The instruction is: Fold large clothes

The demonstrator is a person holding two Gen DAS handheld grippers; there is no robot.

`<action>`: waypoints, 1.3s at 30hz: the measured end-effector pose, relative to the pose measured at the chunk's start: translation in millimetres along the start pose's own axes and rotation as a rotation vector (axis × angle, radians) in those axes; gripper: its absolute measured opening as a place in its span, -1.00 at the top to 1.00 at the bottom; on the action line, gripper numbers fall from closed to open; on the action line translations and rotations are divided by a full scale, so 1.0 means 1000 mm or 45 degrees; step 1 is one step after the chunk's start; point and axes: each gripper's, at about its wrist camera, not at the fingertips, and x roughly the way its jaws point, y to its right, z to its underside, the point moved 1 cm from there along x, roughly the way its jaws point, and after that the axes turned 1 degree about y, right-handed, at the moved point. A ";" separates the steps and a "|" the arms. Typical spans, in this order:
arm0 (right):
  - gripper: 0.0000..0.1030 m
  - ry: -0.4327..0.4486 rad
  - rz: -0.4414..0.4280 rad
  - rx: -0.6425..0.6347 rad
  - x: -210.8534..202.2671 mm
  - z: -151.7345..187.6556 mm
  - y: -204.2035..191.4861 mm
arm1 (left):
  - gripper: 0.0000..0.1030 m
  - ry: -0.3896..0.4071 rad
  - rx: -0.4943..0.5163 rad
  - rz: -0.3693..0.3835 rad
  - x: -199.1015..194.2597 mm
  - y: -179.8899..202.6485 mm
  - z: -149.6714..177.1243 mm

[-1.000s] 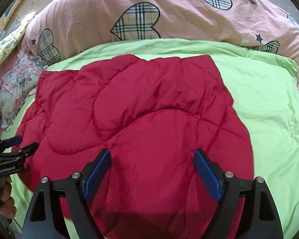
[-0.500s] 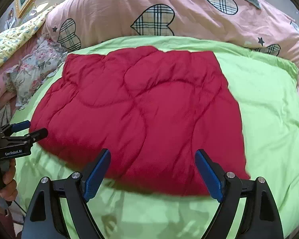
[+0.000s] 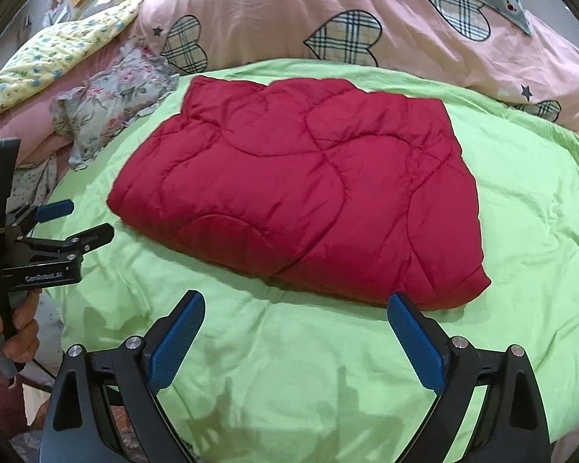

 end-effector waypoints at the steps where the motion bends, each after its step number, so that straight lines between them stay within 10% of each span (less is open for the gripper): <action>1: -0.89 0.008 0.000 -0.006 -0.004 0.000 -0.002 | -0.96 0.010 -0.001 0.001 -0.004 0.000 -0.001; 39: -0.93 -0.040 0.050 0.053 0.046 -0.053 0.019 | -0.99 -0.013 -0.033 -0.040 0.049 -0.002 -0.054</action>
